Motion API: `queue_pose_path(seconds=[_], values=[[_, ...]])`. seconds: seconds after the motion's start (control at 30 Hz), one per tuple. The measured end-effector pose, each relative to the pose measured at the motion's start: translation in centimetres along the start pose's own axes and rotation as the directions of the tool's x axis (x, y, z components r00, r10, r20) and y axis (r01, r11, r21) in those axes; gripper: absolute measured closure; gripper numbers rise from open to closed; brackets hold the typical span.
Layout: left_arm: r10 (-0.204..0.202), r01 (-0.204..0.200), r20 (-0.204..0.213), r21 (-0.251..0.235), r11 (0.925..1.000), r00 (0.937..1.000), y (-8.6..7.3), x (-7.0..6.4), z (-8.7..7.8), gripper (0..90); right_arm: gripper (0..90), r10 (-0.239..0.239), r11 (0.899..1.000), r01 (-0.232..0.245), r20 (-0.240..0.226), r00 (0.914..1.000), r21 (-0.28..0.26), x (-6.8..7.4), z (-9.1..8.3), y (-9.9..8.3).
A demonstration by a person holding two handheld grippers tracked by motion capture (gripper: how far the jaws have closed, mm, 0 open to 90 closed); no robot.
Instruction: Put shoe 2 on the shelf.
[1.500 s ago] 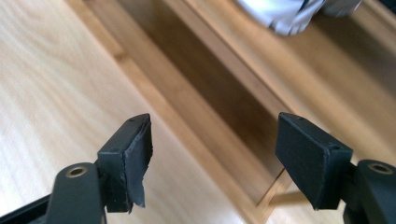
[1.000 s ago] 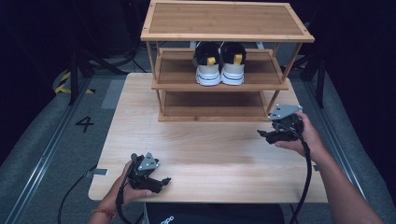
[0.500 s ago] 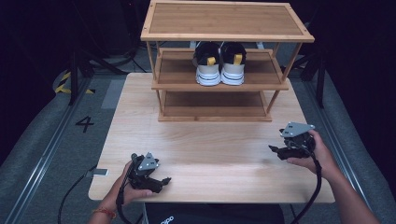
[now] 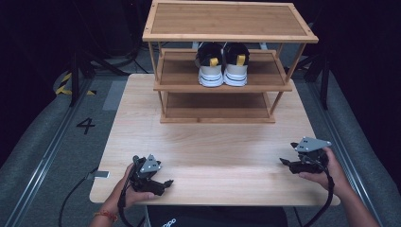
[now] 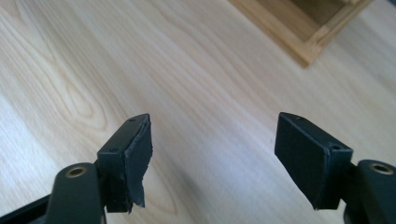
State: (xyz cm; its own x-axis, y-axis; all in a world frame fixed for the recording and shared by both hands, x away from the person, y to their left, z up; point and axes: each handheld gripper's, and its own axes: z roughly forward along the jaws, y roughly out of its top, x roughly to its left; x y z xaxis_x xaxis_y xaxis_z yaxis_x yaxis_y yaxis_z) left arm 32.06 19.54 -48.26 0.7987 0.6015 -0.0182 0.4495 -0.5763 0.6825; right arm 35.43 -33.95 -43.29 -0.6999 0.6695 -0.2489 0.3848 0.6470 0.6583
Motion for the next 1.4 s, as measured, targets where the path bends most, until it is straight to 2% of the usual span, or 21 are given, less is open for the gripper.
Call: queue_pose_path(seconds=[0.1,0.13,0.17,0.27,0.47,0.5,0.53,0.57,0.6,0.63,0.67,0.7,0.73,1.4], values=[[0.000,0.000,0.000,0.000,1.0000,1.0000,0.0,0.0,0.0,14.8,28.1,0.050,0.999,-0.050,-0.013,0.9987,-0.014,-0.1,0.0,-1.7],[0.000,0.000,0.000,0.000,1.0000,1.0000,0.0,0.0,0.0,14.8,28.1,0.050,0.999,-0.050,-0.013,0.9987,-0.014,-0.1,0.0,-1.7],[-0.001,0.001,-0.001,0.000,1.0000,1.0000,0.0,0.0,0.0,14.8,28.2,0.068,0.998,-0.068,-0.009,0.9977,-0.016,-0.2,0.0,-2.6],[-0.002,0.002,-0.001,0.000,1.0000,1.0000,0.0,0.0,0.0,14.8,28.0,0.092,0.996,-0.092,-0.011,0.9957,-0.015,-0.2,0.0,-3.8],[-0.002,0.002,-0.001,0.000,1.0000,1.0000,0.0,0.0,0.0,14.8,26.3,0.174,0.983,-0.175,-0.026,0.9843,-0.055,-0.6,-0.3,-6.4],[-0.002,0.002,-0.001,0.000,1.0000,1.0000,0.0,0.0,0.0,14.9,26.3,0.174,0.983,-0.175,-0.026,0.9843,-0.055,-0.6,-0.3,-6.4],[-0.001,0.001,-0.001,0.000,1.0000,1.0000,0.0,0.0,0.0,14.8,23.7,0.204,0.977,-0.205,-0.021,0.9787,-0.061,-0.7,-0.2,-7.1],[-0.001,0.001,-0.001,0.000,1.0000,1.0000,0.0,0.0,0.0,14.8,23.7,0.204,0.977,-0.205,-0.021,0.9787,-0.061,-0.7,-0.2,-7.1],[-0.002,0.002,-0.001,0.000,1.0000,1.0000,0.0,0.0,0.0,14.9,22.9,0.235,0.970,-0.237,-0.029,0.9715,-0.047,-0.8,0.0,-7.8],[-0.002,0.002,-0.002,0.000,1.0000,1.0000,0.0,0.0,0.0,14.9,22.8,0.253,0.965,-0.255,-0.042,0.9665,-0.065,-0.8,0.1,-8.1],[-0.002,0.002,-0.002,0.000,1.0000,1.0000,0.0,0.0,0.0,14.9,22.8,0.253,0.965,-0.255,-0.042,0.9665,-0.065,-0.8,0.1,-8.1],[-0.002,0.002,-0.002,0.000,1.0000,1.0000,0.0,0.0,0.0,14.9,22.1,0.278,0.957,-0.282,-0.059,0.9587,-0.070,-0.9,0.1,-8.4],[-0.003,0.003,-0.002,-0.001,1.0000,1.0000,0.0,0.0,0.0,14.9,17.9,0.307,0.949,-0.309,-0.053,0.9504,-0.058,-1.2,0.1,-8.6],[-0.002,0.002,0.000,0.001,1.0000,1.0000,0.1,0.0,0.1,14.6,17.7,0.334,0.940,-0.335,-0.029,0.9420,-0.055,-1.1,0.1,-8.6]])
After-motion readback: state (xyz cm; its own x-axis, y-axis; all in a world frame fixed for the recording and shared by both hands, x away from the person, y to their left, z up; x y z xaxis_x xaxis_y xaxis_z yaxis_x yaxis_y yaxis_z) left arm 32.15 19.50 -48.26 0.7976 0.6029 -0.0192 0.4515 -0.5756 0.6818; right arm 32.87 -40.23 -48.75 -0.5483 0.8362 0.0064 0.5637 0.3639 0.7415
